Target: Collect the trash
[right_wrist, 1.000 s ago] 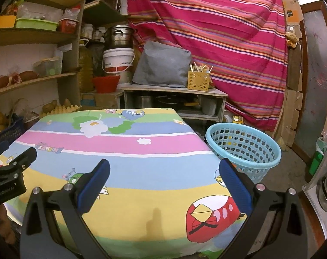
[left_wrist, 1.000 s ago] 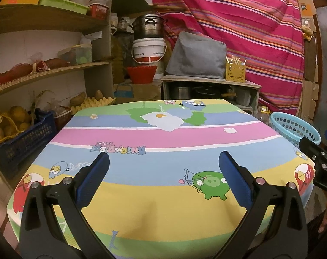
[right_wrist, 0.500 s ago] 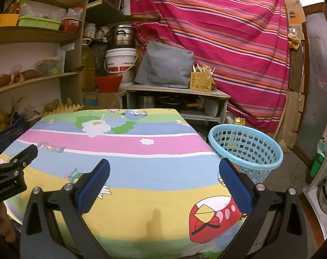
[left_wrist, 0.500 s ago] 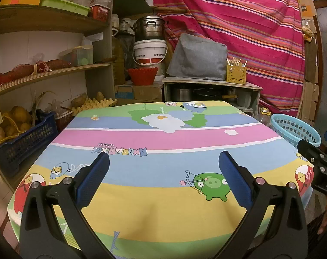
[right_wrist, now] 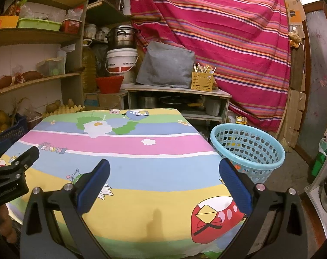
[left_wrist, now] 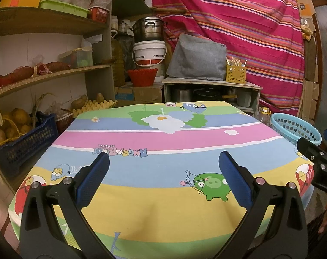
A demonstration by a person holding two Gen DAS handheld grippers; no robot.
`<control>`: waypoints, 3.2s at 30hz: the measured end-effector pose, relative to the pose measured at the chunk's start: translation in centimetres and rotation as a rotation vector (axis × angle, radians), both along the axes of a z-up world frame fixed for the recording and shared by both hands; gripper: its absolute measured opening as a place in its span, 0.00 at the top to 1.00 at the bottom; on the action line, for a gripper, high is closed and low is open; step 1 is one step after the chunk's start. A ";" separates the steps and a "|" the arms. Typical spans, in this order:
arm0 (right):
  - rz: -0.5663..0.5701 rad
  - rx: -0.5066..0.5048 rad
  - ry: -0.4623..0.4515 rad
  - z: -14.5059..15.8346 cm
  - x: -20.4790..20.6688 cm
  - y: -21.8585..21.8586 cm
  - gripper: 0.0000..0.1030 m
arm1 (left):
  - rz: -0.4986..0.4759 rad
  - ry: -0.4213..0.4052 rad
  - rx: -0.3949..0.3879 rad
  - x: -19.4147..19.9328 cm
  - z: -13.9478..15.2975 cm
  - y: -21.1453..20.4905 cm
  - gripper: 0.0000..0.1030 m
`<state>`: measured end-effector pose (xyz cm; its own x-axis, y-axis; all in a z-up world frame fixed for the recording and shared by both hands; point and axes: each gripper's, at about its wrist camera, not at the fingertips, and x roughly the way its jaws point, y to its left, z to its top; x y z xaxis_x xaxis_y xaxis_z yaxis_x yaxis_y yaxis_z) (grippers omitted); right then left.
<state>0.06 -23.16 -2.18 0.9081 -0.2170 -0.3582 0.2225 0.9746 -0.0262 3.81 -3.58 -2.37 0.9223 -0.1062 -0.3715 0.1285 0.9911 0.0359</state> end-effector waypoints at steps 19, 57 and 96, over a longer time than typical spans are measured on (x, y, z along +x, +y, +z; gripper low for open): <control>0.003 0.002 0.004 0.0 0.0 0.5 0.04 | -0.001 0.000 0.000 -0.1 0.0 -0.2 0.05; 0.004 0.003 0.004 0.0 0.1 0.7 0.04 | 0.000 -0.003 0.002 -0.1 0.0 -0.1 0.05; 0.006 0.003 0.006 0.1 0.1 0.8 0.04 | 0.002 -0.006 0.005 -0.1 0.0 0.4 0.05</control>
